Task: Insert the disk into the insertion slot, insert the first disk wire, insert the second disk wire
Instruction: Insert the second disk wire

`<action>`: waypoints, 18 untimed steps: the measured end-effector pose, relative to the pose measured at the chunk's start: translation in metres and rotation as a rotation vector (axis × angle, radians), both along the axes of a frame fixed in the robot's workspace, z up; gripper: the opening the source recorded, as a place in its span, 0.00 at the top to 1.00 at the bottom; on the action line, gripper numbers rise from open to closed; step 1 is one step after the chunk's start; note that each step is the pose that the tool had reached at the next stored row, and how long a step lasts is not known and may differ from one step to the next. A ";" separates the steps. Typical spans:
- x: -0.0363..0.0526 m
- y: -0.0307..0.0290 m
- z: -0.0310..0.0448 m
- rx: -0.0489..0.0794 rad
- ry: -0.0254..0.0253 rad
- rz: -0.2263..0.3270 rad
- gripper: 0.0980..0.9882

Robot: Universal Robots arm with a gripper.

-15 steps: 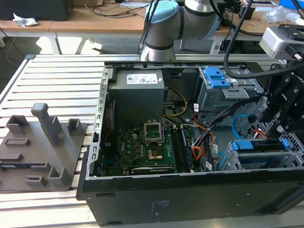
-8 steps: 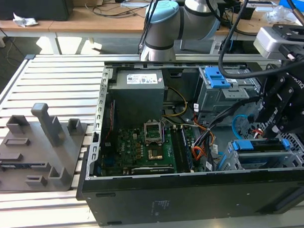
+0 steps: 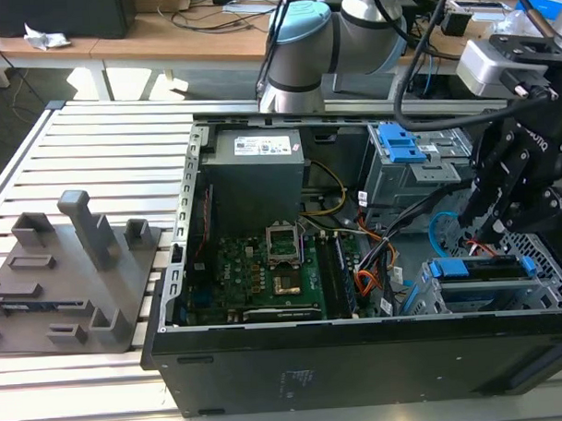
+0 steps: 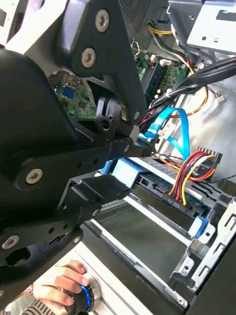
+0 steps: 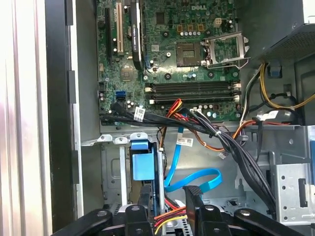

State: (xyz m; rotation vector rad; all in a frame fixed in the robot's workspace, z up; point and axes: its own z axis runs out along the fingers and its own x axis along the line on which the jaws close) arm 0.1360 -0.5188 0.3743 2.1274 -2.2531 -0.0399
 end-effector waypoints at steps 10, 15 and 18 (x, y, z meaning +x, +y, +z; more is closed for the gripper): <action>-0.0024 0.0129 -0.0018 -0.002 -0.0001 0.084 0.64; -0.0052 0.0249 -0.0076 -0.023 0.0009 0.129 0.64; -0.0060 0.0304 -0.0115 -0.034 0.0013 0.152 0.64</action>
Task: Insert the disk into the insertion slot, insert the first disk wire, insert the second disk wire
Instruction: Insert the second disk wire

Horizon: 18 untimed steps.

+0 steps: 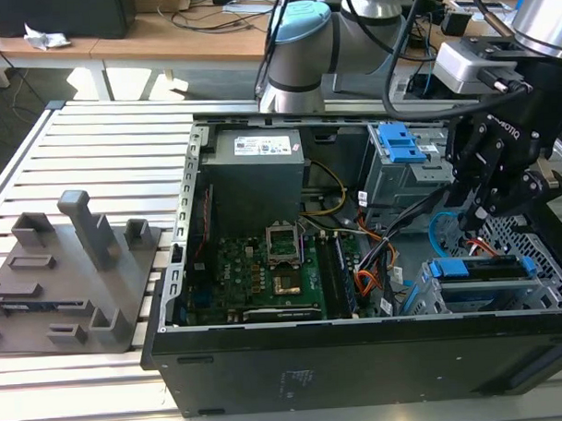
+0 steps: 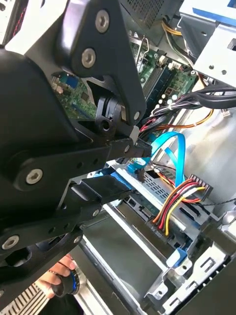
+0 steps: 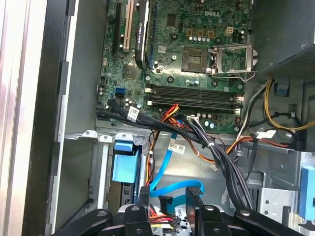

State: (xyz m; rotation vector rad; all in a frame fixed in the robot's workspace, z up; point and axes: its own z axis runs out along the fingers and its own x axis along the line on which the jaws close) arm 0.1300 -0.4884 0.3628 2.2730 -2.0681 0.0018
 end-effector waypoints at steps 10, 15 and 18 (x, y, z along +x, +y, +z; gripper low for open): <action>-0.0001 0.0002 -0.0023 -0.011 0.0000 0.011 0.65; -0.0001 0.0002 -0.0023 -0.012 0.0000 0.011 0.93; -0.0001 0.0002 -0.0023 -0.012 0.0001 0.011 0.93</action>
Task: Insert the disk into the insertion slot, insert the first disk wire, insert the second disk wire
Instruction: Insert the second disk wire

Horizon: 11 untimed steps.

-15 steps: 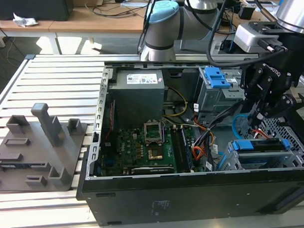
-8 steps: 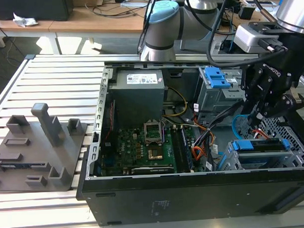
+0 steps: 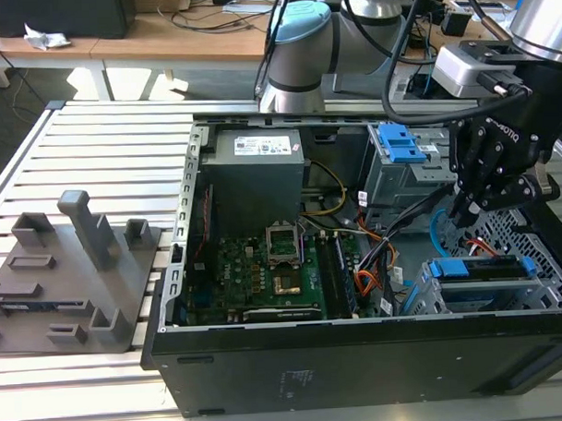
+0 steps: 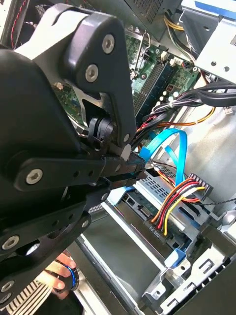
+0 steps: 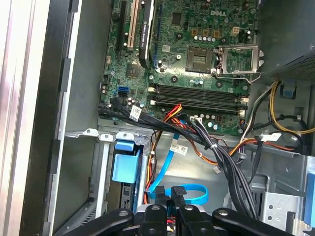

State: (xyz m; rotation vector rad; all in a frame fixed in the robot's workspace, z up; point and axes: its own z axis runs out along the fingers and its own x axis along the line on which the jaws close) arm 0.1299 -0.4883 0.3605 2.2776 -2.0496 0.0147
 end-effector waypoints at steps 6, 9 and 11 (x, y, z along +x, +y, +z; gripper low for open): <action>0.0000 -0.0032 0.0001 0.000 0.0000 0.000 0.93; 0.0000 -0.0126 0.0000 0.000 0.0000 0.000 0.93; 0.0000 -0.0224 0.0000 0.000 0.0000 0.000 0.93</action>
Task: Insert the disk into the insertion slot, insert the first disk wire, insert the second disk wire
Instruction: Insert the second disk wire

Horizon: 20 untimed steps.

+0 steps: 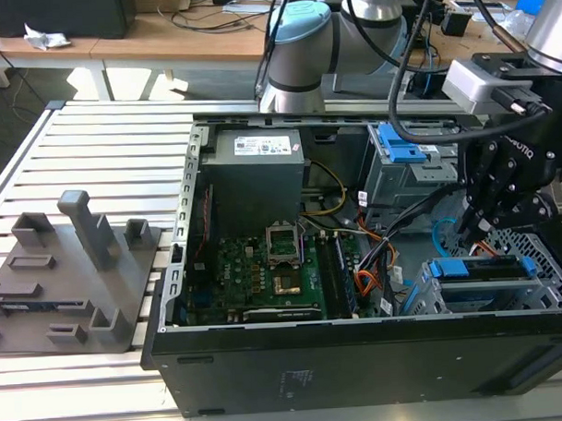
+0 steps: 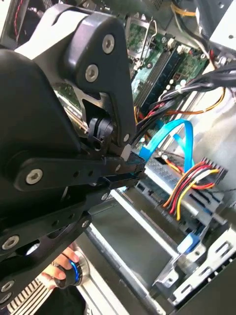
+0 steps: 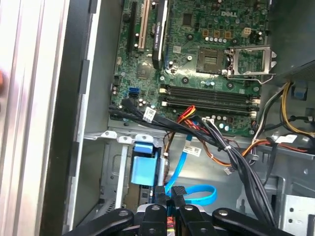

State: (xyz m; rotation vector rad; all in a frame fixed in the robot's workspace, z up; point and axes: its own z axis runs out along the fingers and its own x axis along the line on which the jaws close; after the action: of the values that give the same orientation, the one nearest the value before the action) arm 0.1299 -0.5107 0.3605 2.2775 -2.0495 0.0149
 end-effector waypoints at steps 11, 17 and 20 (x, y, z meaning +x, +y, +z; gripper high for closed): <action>0.0000 -0.0381 -0.0002 0.000 0.0000 0.000 0.93; 0.0000 -0.0480 -0.0015 0.005 0.0000 -0.005 0.93; 0.0009 -0.0480 -0.0028 0.024 0.0000 -0.022 0.93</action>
State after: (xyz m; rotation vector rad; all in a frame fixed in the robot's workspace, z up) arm 0.1309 -0.5586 0.3576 2.2686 -2.0860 -0.0113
